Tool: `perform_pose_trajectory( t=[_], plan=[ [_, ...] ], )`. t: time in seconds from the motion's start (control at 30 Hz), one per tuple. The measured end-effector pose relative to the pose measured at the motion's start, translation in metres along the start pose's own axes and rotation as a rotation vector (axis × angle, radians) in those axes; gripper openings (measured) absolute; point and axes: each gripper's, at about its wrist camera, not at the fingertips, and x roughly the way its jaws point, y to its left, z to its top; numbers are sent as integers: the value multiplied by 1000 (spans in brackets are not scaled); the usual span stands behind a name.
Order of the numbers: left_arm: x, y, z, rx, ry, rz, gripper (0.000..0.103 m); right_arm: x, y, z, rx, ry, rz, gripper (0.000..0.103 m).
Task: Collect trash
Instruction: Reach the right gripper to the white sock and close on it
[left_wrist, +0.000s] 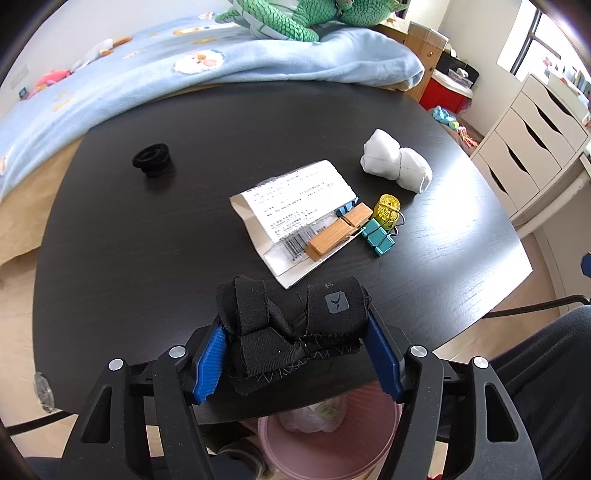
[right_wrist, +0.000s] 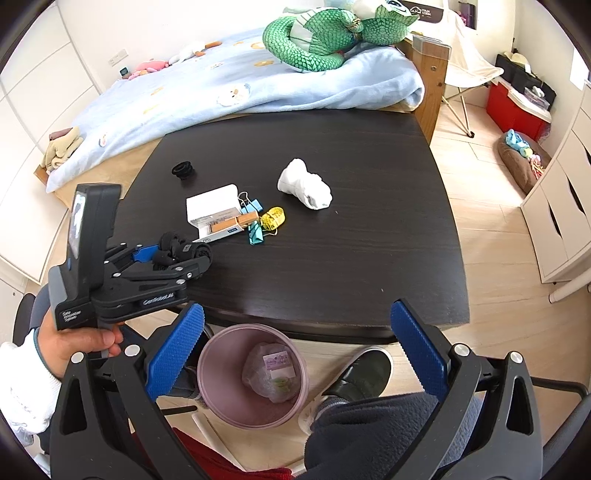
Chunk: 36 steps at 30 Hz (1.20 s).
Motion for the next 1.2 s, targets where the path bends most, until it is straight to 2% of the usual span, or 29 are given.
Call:
perform_pose_trajectory(
  t=[0.27,0.73,0.97,1.13,1.17,1.2],
  plan=[
    [-18,12,-1,2,-29,6,65,13,6,18,-26,7,10,99],
    [-40,22,10,15,-65,7,65,68,7,72,-127,65,3,99],
    [-41,26,9,6,-71,0,65,98,8,104,-201,114,-27,99],
    [-41,30,9,-3,-70,-7,65,121,10,115,-248,158,-41,99],
    [-41,30,8,-3,-69,-8,65,127,10,117,-255,171,-41,98],
    [-41,30,8,-4,-68,-8,65,131,9,118,-259,183,-37,91]
  ],
)
